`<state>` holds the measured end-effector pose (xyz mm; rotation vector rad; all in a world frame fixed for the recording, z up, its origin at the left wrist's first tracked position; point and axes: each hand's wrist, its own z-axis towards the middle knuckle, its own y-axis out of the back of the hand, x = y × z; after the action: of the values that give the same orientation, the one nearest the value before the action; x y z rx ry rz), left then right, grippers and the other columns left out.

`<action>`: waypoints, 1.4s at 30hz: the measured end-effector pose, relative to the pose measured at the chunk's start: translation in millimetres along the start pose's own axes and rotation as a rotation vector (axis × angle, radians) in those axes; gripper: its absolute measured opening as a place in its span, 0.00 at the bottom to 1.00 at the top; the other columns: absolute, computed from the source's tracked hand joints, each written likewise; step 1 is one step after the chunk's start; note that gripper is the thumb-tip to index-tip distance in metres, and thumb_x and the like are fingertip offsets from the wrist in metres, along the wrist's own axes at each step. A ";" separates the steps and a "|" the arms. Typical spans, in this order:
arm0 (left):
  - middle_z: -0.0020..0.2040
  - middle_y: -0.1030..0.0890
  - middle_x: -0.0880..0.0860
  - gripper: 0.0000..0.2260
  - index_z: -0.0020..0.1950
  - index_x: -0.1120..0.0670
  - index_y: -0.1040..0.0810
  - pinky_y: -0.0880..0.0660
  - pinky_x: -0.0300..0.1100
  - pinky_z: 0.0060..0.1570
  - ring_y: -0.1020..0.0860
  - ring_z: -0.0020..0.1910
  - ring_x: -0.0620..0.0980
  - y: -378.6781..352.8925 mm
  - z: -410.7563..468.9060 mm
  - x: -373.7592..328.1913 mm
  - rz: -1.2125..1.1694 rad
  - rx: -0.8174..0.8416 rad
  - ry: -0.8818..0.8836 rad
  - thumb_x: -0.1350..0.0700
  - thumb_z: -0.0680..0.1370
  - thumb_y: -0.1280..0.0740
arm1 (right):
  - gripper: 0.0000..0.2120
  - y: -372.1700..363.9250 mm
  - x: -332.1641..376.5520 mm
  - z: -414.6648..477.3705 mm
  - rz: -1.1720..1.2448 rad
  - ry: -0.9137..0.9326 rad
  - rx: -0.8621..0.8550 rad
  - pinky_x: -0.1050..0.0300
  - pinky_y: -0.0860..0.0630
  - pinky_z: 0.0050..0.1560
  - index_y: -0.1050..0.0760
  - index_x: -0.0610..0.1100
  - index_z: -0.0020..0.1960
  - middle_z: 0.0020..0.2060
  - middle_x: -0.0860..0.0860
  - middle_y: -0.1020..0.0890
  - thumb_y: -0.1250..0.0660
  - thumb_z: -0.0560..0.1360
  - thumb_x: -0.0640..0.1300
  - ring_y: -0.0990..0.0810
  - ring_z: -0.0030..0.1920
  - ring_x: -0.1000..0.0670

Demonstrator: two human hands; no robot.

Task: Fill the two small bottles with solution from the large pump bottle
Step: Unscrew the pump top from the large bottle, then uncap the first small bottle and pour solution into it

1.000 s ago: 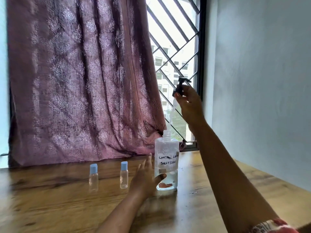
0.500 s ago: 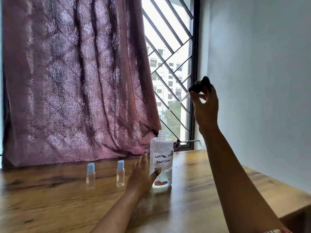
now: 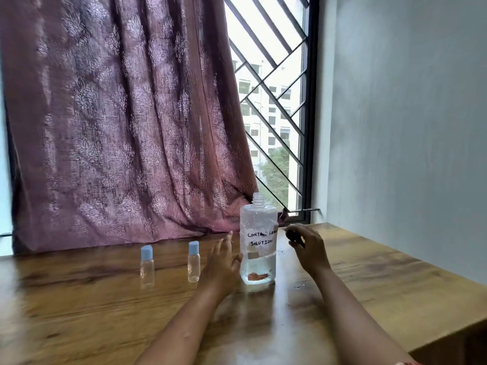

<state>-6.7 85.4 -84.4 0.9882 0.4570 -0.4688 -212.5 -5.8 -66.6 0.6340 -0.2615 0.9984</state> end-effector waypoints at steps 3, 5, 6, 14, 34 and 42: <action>0.78 0.49 0.52 0.27 0.77 0.49 0.53 0.49 0.48 0.72 0.52 0.76 0.52 -2.1 0.8 3.4 0.006 0.011 0.004 0.50 0.81 0.45 | 0.18 -4.1 -11.7 -4.6 -0.074 -0.044 0.176 0.64 0.31 0.46 0.19 0.41 0.46 0.45 0.47 0.17 0.31 0.61 0.25 0.20 0.45 0.47; 0.78 0.50 0.52 0.27 0.77 0.50 0.53 0.49 0.47 0.72 0.52 0.76 0.52 -3.9 1.3 4.3 0.018 0.019 -0.003 0.51 0.81 0.45 | 0.18 -5.0 -16.2 -8.4 -0.113 -0.069 0.295 0.65 0.30 0.44 0.19 0.42 0.44 0.45 0.48 0.17 0.32 0.61 0.25 0.21 0.45 0.48; 0.78 0.50 0.52 0.27 0.77 0.49 0.53 0.49 0.47 0.72 0.52 0.76 0.52 -4.1 1.8 4.3 0.023 0.020 -0.006 0.51 0.81 0.45 | 0.17 -5.0 -17.1 -9.2 -0.122 -0.087 0.343 0.63 0.28 0.45 0.20 0.43 0.44 0.45 0.48 0.18 0.32 0.61 0.26 0.21 0.45 0.48; 0.75 0.39 0.54 0.26 0.76 0.51 0.46 0.37 0.50 0.67 0.39 0.73 0.53 13.1 -2.5 3.7 0.051 -0.195 -0.067 0.56 0.79 0.41 | 0.08 3.8 -7.1 -12.9 -0.106 -0.233 0.287 0.53 0.25 0.51 0.23 0.48 0.46 0.51 0.52 0.25 0.29 0.68 0.44 0.23 0.48 0.50; 0.55 0.24 0.47 0.16 0.58 0.48 0.31 0.31 0.44 0.51 0.26 0.49 0.48 66.3 -27.7 63.5 -0.018 -0.220 0.201 0.52 0.72 0.33 | 0.14 -93.9 159.2 -7.6 0.224 0.035 0.275 0.73 0.34 0.46 0.23 0.44 0.57 0.55 0.48 0.22 0.34 0.72 0.37 0.25 0.48 0.54; 0.47 0.21 0.43 0.11 0.49 0.44 0.27 0.27 0.43 0.51 0.22 0.51 0.47 52.0 -5.3 88.0 -0.107 -0.008 0.190 0.45 0.68 0.34 | 0.12 -128.6 139.1 -1.4 0.145 -0.058 0.525 0.56 0.27 0.50 0.20 0.44 0.55 0.50 0.45 0.16 0.33 0.74 0.47 0.20 0.52 0.47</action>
<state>93.2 99.8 -101.2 1.0081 0.6839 -0.4703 -30.4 43.0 -48.8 1.1339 -0.0939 1.1999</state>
